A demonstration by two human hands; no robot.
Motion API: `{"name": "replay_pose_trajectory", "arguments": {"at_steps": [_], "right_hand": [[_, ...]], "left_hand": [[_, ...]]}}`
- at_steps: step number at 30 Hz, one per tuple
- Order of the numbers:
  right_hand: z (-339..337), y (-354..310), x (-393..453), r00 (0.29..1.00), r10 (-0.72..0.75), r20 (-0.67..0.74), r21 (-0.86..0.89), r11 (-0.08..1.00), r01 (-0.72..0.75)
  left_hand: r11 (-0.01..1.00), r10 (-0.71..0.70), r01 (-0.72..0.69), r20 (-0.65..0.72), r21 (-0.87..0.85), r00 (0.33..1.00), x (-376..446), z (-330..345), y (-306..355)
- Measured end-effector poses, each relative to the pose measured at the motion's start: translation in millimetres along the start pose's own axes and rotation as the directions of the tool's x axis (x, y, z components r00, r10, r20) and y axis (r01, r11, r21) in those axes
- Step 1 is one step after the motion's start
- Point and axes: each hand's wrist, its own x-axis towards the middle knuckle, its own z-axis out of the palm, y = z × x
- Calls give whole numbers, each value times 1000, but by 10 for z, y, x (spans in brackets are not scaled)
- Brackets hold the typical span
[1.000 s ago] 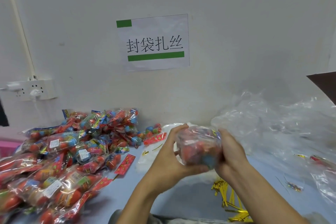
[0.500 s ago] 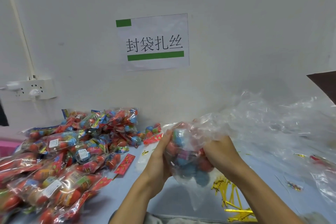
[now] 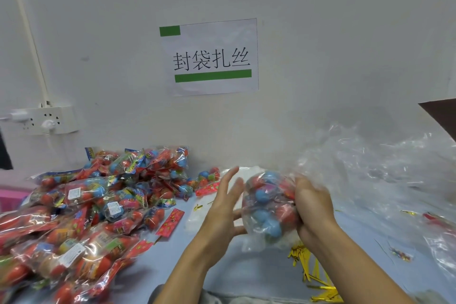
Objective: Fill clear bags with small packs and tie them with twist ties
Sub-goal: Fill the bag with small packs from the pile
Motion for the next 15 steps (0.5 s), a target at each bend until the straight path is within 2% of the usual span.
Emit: {"name": "replay_pose_trajectory", "arguments": {"at_steps": [3,5,10,13,15], "right_hand": [[-27,-12,42,995,63,-79,70,996,-57],[-34,-14,44,989,106,-101,105,990,-95],[-35,2,44,984,179,-29,118,978,-174],[-18,5,44,985,169,38,-14,986,-169],[-17,11,48,992,106,68,-120,988,-97]], "left_hand": [[993,85,-104,277,57,957,-35,8,-31],[983,90,-141,355,119,930,-52,23,-64],[942,180,-222,180,251,967,-88,68,31],[930,225,-240,87,277,971,-98,85,75],[940,207,-204,17,273,978,-86,80,81]]}}
